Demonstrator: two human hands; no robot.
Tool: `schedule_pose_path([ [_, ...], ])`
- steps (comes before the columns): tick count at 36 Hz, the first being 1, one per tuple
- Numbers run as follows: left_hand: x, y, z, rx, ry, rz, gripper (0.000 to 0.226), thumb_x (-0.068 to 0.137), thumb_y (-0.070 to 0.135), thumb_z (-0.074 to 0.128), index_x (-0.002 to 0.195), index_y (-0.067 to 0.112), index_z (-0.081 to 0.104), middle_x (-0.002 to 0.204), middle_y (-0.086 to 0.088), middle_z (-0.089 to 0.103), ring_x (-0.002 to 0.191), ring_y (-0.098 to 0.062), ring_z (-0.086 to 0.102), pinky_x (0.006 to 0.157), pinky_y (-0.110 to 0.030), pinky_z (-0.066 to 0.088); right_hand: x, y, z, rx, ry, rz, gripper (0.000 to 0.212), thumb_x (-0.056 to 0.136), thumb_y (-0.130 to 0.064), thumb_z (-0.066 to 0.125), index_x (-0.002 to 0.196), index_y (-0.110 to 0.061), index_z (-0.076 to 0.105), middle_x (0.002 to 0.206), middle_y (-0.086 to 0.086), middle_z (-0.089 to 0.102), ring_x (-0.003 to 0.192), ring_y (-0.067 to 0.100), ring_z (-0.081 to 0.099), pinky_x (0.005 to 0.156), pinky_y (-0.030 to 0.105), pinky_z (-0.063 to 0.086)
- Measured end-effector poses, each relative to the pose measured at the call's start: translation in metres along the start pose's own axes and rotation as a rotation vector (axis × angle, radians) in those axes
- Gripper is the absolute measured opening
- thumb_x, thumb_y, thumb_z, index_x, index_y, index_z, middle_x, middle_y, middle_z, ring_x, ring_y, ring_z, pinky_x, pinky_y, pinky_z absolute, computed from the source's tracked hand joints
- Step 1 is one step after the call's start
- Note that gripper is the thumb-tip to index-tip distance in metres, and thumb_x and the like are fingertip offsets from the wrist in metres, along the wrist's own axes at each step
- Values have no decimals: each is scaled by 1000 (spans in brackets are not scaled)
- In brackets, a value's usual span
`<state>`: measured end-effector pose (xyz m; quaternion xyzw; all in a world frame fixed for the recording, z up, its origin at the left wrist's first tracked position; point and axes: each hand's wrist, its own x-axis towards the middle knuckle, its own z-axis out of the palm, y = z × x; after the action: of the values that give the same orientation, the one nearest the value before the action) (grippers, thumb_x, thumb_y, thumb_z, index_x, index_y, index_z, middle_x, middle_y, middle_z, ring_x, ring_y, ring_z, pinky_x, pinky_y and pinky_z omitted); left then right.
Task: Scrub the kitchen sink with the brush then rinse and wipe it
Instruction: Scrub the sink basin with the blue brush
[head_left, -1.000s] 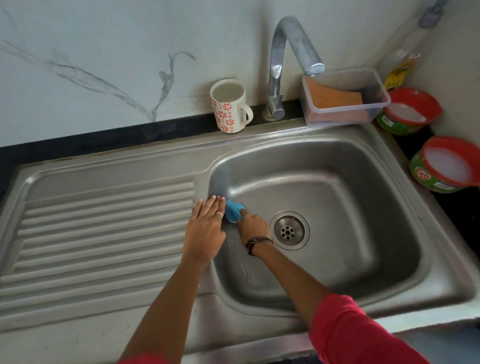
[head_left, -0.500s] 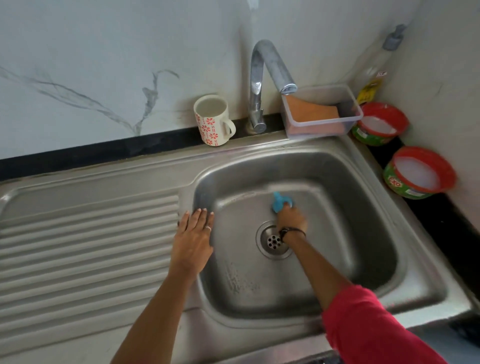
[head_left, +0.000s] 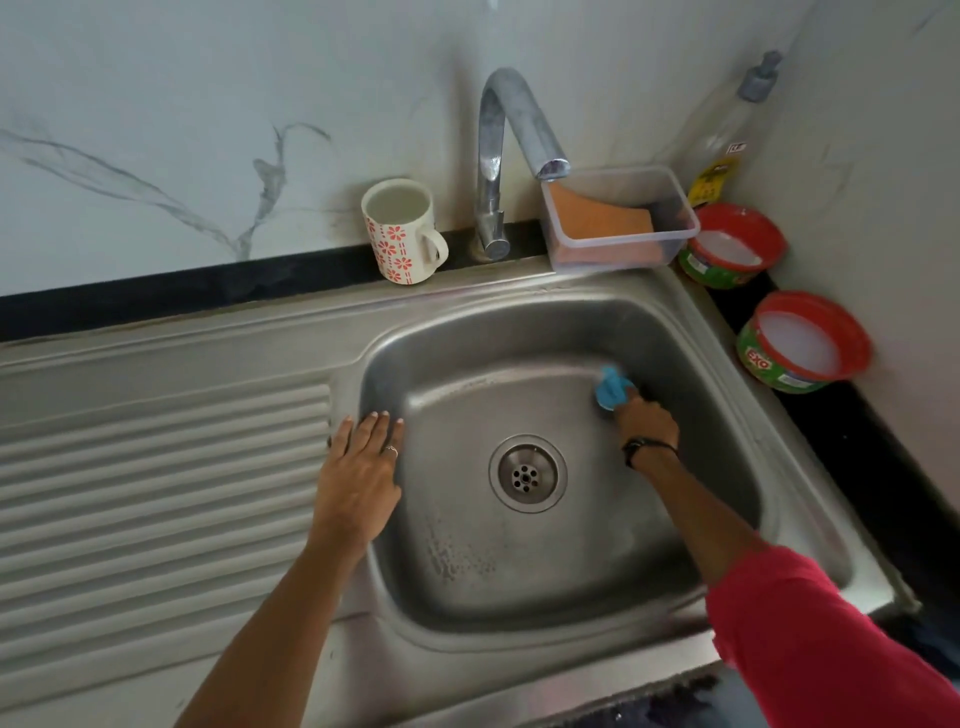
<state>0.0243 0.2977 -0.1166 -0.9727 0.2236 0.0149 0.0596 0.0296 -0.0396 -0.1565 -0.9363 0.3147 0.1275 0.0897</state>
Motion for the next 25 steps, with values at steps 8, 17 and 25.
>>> schedule_pose_path([
  [8, -1, 0, 0, 23, 14, -8, 74, 36, 10, 83, 108, 1, 69, 114, -17, 65, 108, -29, 62, 102, -42, 23, -80, -78, 49, 9, -123, -258, 43, 99, -17, 32, 141, -12, 31, 115, 15, 62, 104, 32, 61, 84, 38, 47],
  [17, -1, -2, 6, 69, -15, -22, 64, 47, 11, 80, 110, 3, 69, 121, -14, 62, 117, -27, 57, 107, -45, 32, -56, -44, 29, -11, -86, -170, 42, 98, -17, 32, 140, -16, 34, 116, 16, 62, 107, 33, 59, 86, 37, 47],
  [25, -4, 8, -11, 175, -153, -32, 50, 87, 22, 51, 136, 11, 47, 149, -12, 33, 141, -23, 25, 117, -42, 2, -57, -2, -15, 158, -245, -170, 34, 92, -28, 47, 123, -17, 55, 123, 14, 59, 112, 32, 55, 92, 34, 43],
])
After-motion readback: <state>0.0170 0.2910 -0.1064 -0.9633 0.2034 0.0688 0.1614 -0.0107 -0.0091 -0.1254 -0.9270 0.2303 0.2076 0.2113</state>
